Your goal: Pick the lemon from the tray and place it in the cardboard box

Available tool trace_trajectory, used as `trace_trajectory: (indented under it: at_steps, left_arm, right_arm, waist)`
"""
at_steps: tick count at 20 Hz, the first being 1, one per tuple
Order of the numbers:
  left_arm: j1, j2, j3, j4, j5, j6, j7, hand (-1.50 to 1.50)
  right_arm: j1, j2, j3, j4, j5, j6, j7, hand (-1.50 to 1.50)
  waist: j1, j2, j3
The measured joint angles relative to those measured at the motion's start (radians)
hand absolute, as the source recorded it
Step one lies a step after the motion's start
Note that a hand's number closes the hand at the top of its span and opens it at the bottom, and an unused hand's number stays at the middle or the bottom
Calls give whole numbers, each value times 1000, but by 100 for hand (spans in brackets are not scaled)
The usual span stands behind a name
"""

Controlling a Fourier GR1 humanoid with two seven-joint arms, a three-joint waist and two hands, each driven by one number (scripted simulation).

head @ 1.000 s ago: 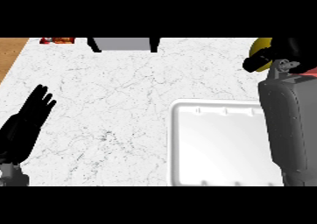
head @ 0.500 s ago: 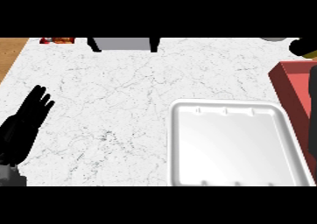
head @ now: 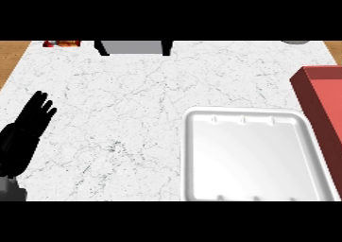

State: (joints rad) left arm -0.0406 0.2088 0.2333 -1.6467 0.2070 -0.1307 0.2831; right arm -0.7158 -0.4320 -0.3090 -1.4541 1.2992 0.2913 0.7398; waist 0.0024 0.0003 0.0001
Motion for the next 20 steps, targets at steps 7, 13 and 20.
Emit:
trace_trajectory:
  at_steps: [7,13,20]
  left_arm:
    - [15,-16,-13,-31,-8,7,15,0]
    - [-8,-5,4,-2,-1,2,15,0]
    - [-3,-11,-3,-20,-4,3,22,0]
  right_arm:
    - [69,-48,-67,162,-64,-165,-137,150]
    - [115,-38,-124,278,-148,-204,-189,150]
    - [155,-30,-182,405,-234,-244,-221,-150]
  waist:
    - [3,1,0]
    - [2,2,0]
    - [3,1,1]
